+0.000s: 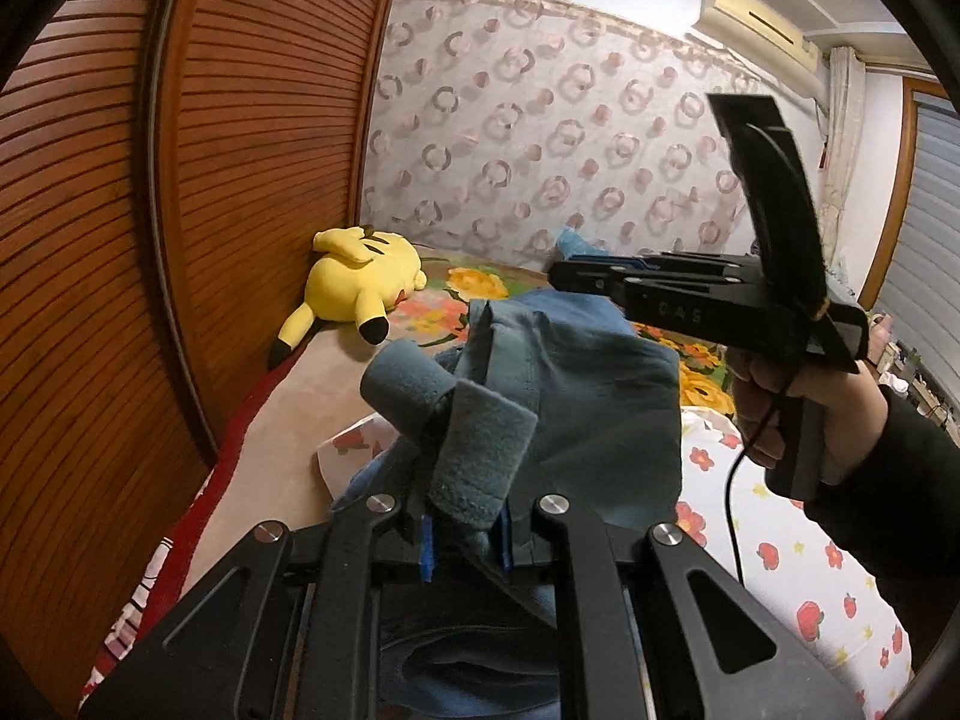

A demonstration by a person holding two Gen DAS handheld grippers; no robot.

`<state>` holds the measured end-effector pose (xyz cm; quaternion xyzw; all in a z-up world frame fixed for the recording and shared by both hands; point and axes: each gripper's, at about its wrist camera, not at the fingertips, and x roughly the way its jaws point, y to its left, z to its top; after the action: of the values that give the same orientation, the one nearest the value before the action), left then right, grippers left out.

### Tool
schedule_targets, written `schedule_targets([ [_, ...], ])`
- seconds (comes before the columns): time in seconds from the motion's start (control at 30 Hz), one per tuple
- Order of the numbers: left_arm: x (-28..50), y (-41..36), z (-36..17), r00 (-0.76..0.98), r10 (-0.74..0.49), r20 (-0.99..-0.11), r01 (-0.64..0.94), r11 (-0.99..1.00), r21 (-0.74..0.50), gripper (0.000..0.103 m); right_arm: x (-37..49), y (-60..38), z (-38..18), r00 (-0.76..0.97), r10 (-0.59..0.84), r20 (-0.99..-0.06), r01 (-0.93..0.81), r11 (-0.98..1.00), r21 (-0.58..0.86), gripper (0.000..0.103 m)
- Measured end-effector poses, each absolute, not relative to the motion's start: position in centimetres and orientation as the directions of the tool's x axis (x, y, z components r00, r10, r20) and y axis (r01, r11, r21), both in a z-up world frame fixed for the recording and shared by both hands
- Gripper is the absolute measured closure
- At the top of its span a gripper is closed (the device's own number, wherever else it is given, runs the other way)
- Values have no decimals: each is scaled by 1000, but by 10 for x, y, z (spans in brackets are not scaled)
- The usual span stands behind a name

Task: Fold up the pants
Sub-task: 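Carry the folded grey-green shorts with both grippers onto the blue jeans stack and release, then press the shorts flat onto the jeans stack with the open left gripper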

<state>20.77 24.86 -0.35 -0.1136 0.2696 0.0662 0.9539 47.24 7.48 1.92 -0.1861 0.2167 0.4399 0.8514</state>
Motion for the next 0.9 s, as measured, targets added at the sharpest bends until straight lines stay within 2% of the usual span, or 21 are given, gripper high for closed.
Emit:
schedule_targets([
  [0.17,205,252,-3,836,93,-541,-214,963,-164,76,468,60,21,519,657,-546,-822,559,-108,86],
  [0.23,201,253,0,840,103,-532,-218,963,-158,66,464,54,22,522,653,-548,-817,567,-103,86],
  [0.27,197,253,3,846,112,-521,-221,963,-153,55,460,52,23,520,655,-548,-818,567,-98,86],
  [0.4,191,246,13,858,117,-500,-208,970,-128,39,447,39,23,509,665,-547,-820,567,-73,86],
  [0.47,191,239,16,863,108,-494,-189,975,-117,36,443,34,20,498,668,-553,-822,567,-55,86],
  [0.57,198,230,13,854,107,-509,-175,981,-88,35,443,30,14,483,670,-564,-821,571,-24,77],
  [0.77,208,223,-10,806,128,-578,-184,982,-39,35,455,34,4,483,650,-587,-807,590,-10,75],
  [0.9,211,230,-25,781,133,-611,-204,978,-47,34,465,37,-3,483,646,-591,-799,601,4,75],
])
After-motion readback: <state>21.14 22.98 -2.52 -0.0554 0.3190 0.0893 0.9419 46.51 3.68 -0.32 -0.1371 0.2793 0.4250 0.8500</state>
